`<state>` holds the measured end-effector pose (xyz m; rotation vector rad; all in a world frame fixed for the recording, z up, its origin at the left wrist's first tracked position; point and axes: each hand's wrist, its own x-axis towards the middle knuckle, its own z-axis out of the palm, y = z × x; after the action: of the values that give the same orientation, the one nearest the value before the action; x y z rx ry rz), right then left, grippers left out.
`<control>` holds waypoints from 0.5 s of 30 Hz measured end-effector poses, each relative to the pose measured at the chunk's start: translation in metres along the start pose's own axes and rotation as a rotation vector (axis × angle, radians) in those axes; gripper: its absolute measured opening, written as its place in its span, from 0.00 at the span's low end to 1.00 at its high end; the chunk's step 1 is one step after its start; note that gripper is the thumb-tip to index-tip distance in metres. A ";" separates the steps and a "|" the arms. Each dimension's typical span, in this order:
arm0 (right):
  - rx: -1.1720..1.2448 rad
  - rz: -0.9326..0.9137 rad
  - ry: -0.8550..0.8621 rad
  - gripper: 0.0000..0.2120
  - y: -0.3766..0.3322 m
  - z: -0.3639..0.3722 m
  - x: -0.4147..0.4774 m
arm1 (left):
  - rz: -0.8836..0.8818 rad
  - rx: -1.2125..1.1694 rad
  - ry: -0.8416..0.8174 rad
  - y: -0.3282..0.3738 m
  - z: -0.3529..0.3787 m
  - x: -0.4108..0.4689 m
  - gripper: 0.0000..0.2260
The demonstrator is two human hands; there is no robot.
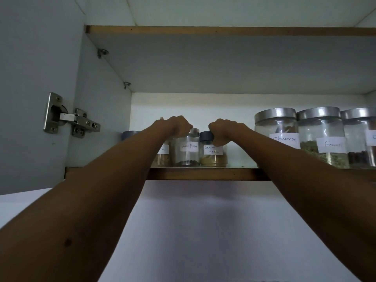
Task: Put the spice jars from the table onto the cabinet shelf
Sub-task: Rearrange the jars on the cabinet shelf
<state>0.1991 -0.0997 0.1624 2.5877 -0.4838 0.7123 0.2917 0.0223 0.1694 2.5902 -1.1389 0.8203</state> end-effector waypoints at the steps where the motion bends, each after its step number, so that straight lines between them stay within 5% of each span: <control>1: 0.003 0.004 -0.001 0.16 0.000 0.002 0.002 | 0.007 0.004 0.001 -0.001 0.003 0.002 0.19; 15: 0.099 0.020 0.069 0.14 0.006 0.020 0.010 | 0.025 -0.102 0.008 -0.007 0.027 0.016 0.21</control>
<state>0.2129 -0.1162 0.1546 2.6427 -0.4646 0.8501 0.3163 0.0067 0.1566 2.4927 -1.1817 0.7559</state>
